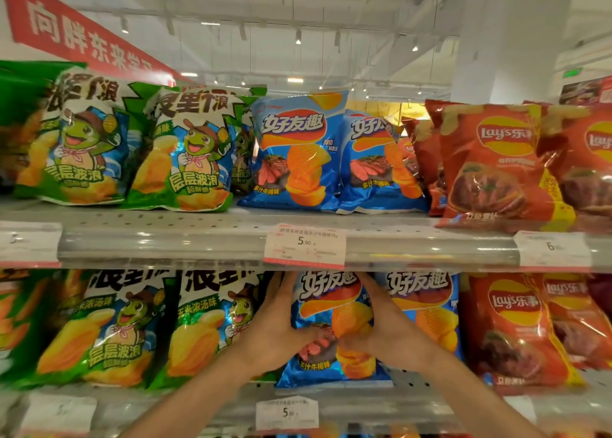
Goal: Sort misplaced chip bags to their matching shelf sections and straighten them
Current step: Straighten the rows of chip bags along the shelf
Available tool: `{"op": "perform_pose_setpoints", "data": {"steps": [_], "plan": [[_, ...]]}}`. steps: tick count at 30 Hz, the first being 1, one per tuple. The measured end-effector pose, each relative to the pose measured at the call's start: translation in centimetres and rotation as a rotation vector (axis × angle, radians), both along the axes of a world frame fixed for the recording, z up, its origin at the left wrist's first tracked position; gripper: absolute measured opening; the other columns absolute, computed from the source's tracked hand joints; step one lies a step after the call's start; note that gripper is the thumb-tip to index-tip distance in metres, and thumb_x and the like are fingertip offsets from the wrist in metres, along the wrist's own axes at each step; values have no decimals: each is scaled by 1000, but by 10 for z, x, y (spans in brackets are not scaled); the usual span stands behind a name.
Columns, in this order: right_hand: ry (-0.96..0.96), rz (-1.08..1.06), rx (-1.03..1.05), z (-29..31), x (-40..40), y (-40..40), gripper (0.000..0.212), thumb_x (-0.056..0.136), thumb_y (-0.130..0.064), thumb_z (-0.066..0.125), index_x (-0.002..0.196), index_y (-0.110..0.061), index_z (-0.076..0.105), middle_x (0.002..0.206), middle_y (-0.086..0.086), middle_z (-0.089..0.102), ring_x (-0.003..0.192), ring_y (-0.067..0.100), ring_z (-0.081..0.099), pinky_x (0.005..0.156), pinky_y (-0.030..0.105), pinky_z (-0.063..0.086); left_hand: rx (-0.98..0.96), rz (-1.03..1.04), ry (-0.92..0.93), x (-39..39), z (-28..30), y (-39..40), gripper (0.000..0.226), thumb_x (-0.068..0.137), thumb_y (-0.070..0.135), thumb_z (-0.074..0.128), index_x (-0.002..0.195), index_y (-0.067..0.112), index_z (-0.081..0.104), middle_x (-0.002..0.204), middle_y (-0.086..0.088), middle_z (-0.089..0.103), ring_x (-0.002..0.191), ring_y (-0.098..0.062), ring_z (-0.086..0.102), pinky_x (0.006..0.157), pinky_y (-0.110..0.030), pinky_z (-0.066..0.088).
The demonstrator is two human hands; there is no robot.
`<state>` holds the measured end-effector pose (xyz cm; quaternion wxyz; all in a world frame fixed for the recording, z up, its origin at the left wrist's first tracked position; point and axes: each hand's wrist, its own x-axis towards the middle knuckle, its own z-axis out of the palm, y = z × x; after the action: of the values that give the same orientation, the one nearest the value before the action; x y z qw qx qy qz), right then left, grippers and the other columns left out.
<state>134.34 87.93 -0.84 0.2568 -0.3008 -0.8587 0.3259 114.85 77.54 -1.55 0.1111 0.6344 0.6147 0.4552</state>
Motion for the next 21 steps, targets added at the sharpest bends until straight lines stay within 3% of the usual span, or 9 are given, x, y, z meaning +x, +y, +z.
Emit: {"op": "perform_pose_setpoints", "data": {"steps": [3,5,7,8,10,12,16,21], "plan": [[-6,-30,-3,0,-2,-6,115,73,-17,83,148,-54,3,163,-12,1,108,-1,55,78,21,56,65,102,281,-2,3,-24,89,88,35,70,149,54,8,153,24,13,140,8,14,114,-17,21],[-61,-54,19,2,-4,-13,113,78,-19,80,148,-53,-3,162,-11,-17,123,9,52,72,17,53,143,257,511,-13,0,-37,66,93,42,56,151,41,22,155,11,23,141,-7,25,114,-30,30],[-177,-137,148,2,-5,-21,107,83,-34,74,152,-47,-7,162,-8,-21,132,19,48,85,19,49,177,394,685,-27,-5,-44,51,93,45,45,141,26,45,143,-3,45,131,-24,43,106,-43,43],[-209,-199,273,2,-7,-26,101,86,-43,69,155,-41,-5,164,-3,-14,136,23,43,96,25,47,171,442,733,-34,-8,-46,50,93,45,42,136,22,51,137,-8,51,126,-30,47,103,-47,44],[-228,-326,594,0,-16,-38,82,90,-56,52,157,-26,14,159,11,16,142,33,33,113,41,38,143,516,790,-47,-16,-46,51,95,46,40,135,18,55,136,-13,52,127,-35,47,107,-51,36],[-254,-387,754,-2,-31,-45,75,91,-64,38,151,-19,34,148,15,38,138,39,37,115,52,33,100,572,809,-55,-24,-45,54,97,48,37,141,19,51,144,-15,47,136,-36,40,114,-53,26],[-308,-352,735,-21,-64,-44,73,95,-66,29,154,-22,32,155,16,36,145,39,30,114,67,21,22,604,830,-59,-29,-43,61,100,54,29,151,22,39,155,-16,38,145,-35,31,117,-58,22],[-308,-378,654,-38,-79,-42,75,97,-67,12,157,-24,24,162,14,24,151,35,13,115,69,14,3,614,846,-59,-31,-42,62,101,55,25,153,22,34,154,-16,38,145,-33,31,117,-58,21]]}}
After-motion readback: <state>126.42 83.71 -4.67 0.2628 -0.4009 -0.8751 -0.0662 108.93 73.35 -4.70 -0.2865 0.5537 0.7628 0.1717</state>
